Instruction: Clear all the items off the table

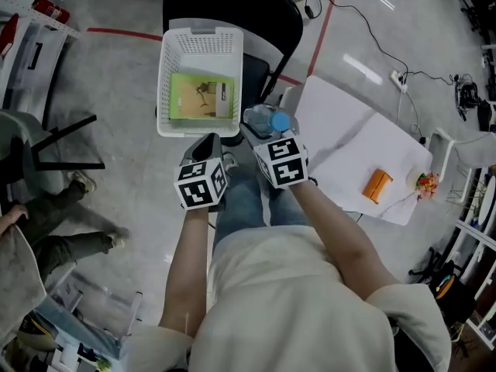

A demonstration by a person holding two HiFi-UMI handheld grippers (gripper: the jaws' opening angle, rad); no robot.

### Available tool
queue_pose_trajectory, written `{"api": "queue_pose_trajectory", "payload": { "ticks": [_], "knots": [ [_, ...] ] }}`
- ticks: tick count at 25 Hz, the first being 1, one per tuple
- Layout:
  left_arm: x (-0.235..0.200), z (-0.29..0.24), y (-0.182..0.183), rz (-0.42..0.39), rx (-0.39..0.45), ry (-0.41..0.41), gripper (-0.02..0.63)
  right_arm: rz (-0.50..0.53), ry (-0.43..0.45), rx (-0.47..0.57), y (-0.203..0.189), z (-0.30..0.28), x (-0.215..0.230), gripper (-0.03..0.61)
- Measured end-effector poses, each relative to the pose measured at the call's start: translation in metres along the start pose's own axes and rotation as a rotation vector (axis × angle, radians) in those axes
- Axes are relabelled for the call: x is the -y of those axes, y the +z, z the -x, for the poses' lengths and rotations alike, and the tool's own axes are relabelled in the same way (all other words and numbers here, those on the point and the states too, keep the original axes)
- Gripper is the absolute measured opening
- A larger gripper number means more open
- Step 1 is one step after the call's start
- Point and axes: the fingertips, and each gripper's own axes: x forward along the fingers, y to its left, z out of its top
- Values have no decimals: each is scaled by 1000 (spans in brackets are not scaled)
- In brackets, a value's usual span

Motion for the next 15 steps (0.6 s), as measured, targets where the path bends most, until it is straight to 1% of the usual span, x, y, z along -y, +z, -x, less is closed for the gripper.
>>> {"api": "queue_pose_trajectory", "payload": {
  "ticks": [8, 15],
  "knots": [
    [-46, 5, 7, 34, 1, 42, 8, 36, 51, -29, 15, -42, -34, 334],
    [-65, 2, 8, 37, -16, 44, 9, 34, 60, -60, 17, -69, -45, 334]
  ]
}}
